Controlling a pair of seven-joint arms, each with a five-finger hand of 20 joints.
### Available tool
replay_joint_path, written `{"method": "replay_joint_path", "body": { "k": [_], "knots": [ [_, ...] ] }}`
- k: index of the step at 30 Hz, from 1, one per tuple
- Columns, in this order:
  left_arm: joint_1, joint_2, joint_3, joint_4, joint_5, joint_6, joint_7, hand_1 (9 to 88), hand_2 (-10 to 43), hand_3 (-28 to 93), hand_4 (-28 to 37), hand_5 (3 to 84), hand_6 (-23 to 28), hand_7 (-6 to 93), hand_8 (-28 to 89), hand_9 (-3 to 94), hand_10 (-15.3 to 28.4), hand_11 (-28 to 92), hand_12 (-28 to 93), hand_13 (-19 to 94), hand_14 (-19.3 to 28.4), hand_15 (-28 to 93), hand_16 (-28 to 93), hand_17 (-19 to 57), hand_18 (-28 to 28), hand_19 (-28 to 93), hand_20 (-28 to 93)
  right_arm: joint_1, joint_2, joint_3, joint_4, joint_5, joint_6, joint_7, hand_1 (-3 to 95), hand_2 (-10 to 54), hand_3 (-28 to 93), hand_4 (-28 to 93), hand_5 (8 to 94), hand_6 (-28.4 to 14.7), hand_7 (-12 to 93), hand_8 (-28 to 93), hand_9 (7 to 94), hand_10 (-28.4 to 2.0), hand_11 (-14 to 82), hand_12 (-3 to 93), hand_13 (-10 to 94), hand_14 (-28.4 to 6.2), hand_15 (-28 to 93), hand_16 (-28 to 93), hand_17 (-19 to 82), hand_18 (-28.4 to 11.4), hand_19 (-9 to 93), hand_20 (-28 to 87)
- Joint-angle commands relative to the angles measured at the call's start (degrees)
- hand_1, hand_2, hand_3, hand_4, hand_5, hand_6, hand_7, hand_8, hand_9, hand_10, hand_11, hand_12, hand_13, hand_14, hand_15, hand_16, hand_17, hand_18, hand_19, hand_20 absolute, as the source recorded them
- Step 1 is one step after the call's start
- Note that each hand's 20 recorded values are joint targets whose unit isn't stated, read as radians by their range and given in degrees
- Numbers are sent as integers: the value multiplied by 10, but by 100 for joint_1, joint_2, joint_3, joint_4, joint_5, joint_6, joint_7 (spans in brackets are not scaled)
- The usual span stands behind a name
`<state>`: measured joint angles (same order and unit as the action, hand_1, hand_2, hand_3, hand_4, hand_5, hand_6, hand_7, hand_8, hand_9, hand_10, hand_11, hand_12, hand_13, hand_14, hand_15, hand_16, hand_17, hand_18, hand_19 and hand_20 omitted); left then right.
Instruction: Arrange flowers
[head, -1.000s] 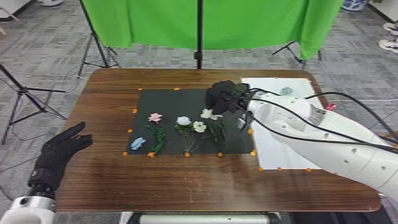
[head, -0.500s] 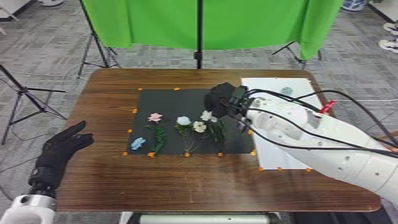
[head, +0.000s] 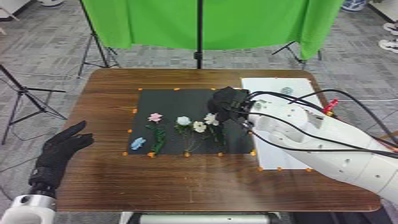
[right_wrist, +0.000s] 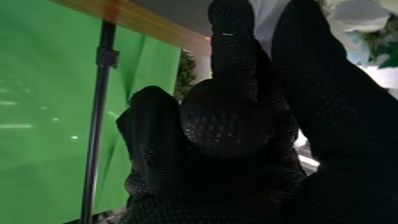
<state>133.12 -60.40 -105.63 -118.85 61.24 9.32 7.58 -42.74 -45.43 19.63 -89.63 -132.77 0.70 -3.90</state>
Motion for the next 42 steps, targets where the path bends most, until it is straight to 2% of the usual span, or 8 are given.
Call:
{"method": "replay_joint_path", "body": {
  "k": [1,4,8,12,14,22,30,42],
  "knots": [
    [47,-33,7,26,13,-52,-49,307,85,689,-130,379,61,87,-59,440,146,200,96,369,186,179,-21,61,126,151,141,55,136,52,-89,-224,-277,-52,516,-95,638,-230,668,58,318,-6,762,-74,117,319,858,-5,676,349,590,-133,932,640],
    [53,-44,3,23,13,-40,-49,308,84,688,-130,380,62,86,-59,440,146,200,96,368,187,179,-22,61,126,151,142,29,160,126,-126,-204,-386,-9,508,-95,641,-231,656,59,317,-11,750,-76,130,306,857,-5,677,348,588,-134,932,640],
    [69,-35,0,10,18,-40,-54,308,84,689,-128,380,62,86,-59,440,146,201,96,369,186,179,-21,61,126,151,142,25,199,185,-178,-155,-448,9,457,-95,704,-237,628,67,270,-33,734,-81,161,270,851,-6,677,350,584,-135,932,637],
    [84,-50,-2,1,23,-19,-41,308,83,688,-128,379,62,86,-58,440,146,201,97,370,186,181,-21,61,126,151,142,46,232,221,-262,-194,-632,3,424,-95,739,-233,606,75,241,-131,724,-86,183,228,850,-7,676,349,582,-136,932,634],
    [87,-51,-2,-3,23,-18,-49,308,83,689,-127,379,62,86,-58,440,145,200,96,370,187,181,-22,61,126,151,142,40,256,288,-317,-163,-756,-7,418,-95,741,-234,597,76,240,-140,719,-89,183,223,849,-9,674,349,579,-138,932,633],
    [89,-51,-17,-2,24,-23,-42,309,81,688,-127,379,61,87,-58,440,146,200,96,370,186,181,-22,61,126,151,141,-1,415,877,-728,259,-1705,12,393,-95,738,-237,568,74,225,-144,713,-93,176,214,848,-13,659,346,570,-147,932,617],
    [105,-48,-28,-16,25,-15,-60,310,81,688,-127,379,61,86,-59,440,146,201,96,371,186,182,-22,60,126,151,141,-154,500,1301,-816,585,-1756,25,385,-95,736,-237,569,75,219,-142,730,-95,177,215,856,-16,645,343,564,-151,932,599],
    [67,-31,-3,7,22,-47,-52,311,81,687,-127,379,61,87,-59,440,145,201,96,371,186,181,-22,60,126,150,142,-77,422,626,-740,-102,-1668,-103,376,-95,730,-230,570,71,216,-139,724,-97,175,217,856,-18,642,346,563,-153,932,597]
  ]
}}
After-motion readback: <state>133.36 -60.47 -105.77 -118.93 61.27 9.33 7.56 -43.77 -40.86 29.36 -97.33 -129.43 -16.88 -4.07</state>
